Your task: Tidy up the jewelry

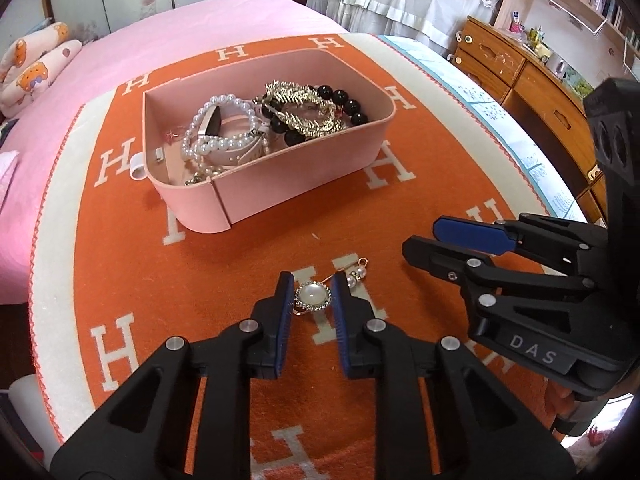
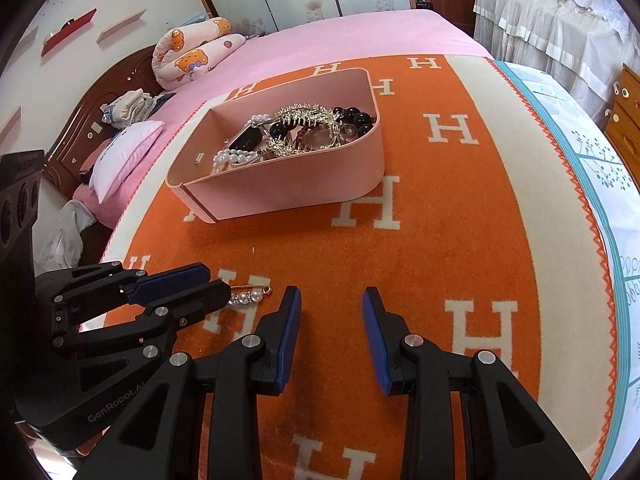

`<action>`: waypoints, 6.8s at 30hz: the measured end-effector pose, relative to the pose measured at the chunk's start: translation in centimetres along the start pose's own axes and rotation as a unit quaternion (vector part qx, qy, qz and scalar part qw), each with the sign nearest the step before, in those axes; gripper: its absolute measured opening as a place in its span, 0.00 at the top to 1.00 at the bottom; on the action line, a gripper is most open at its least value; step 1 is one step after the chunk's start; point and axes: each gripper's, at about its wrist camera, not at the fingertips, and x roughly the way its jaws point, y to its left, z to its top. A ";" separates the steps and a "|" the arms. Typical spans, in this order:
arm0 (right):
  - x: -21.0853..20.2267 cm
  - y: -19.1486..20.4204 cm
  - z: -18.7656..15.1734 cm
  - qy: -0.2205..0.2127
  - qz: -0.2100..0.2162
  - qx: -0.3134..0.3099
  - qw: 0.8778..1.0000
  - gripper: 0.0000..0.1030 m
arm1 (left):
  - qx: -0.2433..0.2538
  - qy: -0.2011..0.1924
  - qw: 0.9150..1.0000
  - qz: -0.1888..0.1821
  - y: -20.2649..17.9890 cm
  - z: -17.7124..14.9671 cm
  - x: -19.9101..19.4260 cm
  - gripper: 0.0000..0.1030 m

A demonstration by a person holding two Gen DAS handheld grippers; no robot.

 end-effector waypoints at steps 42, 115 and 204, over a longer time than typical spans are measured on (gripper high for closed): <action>3.8 7.1 1.8 0.044 0.096 -0.361 0.927 0.93 | -0.181 -0.029 0.982 0.034 7.7 -2.1 -4.9 0.84; 1.9 1.6 14.1 -0.033 -0.031 -0.046 0.998 0.65 | -0.185 -0.059 0.976 0.103 7.8 10.7 -2.2 0.29; -24.7 6.8 -3.9 -0.011 -0.063 0.036 0.997 0.46 | -0.152 -0.022 0.980 0.122 -4.3 -4.6 -25.5 0.29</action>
